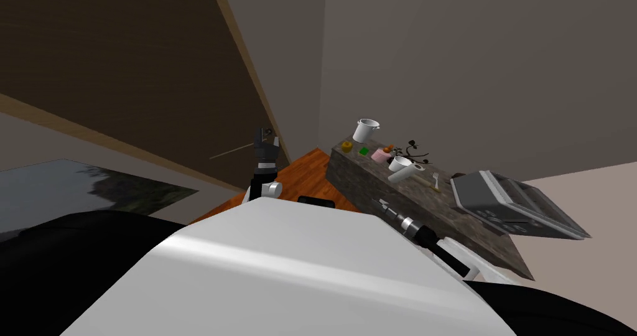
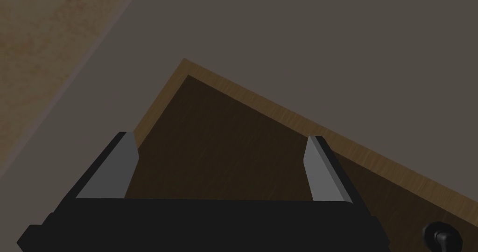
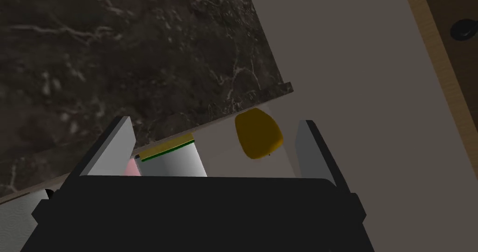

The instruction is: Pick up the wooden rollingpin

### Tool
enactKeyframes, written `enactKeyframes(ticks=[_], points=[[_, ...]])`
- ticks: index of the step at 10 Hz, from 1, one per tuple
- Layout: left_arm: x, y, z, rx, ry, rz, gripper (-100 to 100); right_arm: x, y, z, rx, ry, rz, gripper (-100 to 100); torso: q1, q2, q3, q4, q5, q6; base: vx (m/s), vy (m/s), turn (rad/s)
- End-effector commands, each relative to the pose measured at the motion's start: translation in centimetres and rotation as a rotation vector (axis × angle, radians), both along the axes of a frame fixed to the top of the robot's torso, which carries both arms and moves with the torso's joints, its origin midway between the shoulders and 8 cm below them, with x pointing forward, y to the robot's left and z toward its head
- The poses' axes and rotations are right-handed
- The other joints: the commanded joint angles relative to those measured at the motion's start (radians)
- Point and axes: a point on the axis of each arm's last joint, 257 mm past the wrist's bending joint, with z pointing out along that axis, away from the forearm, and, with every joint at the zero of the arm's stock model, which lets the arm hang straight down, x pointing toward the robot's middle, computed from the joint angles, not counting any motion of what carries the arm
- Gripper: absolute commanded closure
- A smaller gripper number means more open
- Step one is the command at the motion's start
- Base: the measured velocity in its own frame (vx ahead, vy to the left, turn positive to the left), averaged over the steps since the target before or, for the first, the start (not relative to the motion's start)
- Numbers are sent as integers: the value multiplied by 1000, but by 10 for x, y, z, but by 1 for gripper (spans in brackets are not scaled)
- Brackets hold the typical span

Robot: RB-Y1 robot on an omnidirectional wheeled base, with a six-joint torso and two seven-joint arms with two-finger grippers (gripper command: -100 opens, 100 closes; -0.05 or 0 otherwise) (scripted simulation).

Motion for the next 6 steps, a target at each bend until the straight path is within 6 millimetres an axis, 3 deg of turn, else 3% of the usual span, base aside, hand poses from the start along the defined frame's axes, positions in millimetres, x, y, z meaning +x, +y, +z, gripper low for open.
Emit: enactKeyframes(ticks=[1,2,3,4,5,6], points=[[0,0,0,0,0,0,0,-6,-18,-3,-60,26,22,-100,0,0,0,0,0,0,19,15,54],[0,0,0,0,0,0,0,-17,-41,-10,-137,64,44,-100,0,0,0,0,0,0,31,14,117],[0,0,0,0,0,0,0,-17,-46,-8,-153,69,53,-100,0,0,0,0,0,0,31,4,56],[0,0,0,0,0,0,0,-27,-68,-11,-228,103,81,-100,-1,0,0,0,0,0,43,1,108],[0,0,0,0,0,0,0,-28,-74,-9,-244,110,83,-100,-1,-1,-1,0,0,0,38,-2,60],[0,0,0,0,0,0,0,-38,-100,-10,-325,149,108,-100,-1,-1,-1,0,0,0,44,-3,133]])
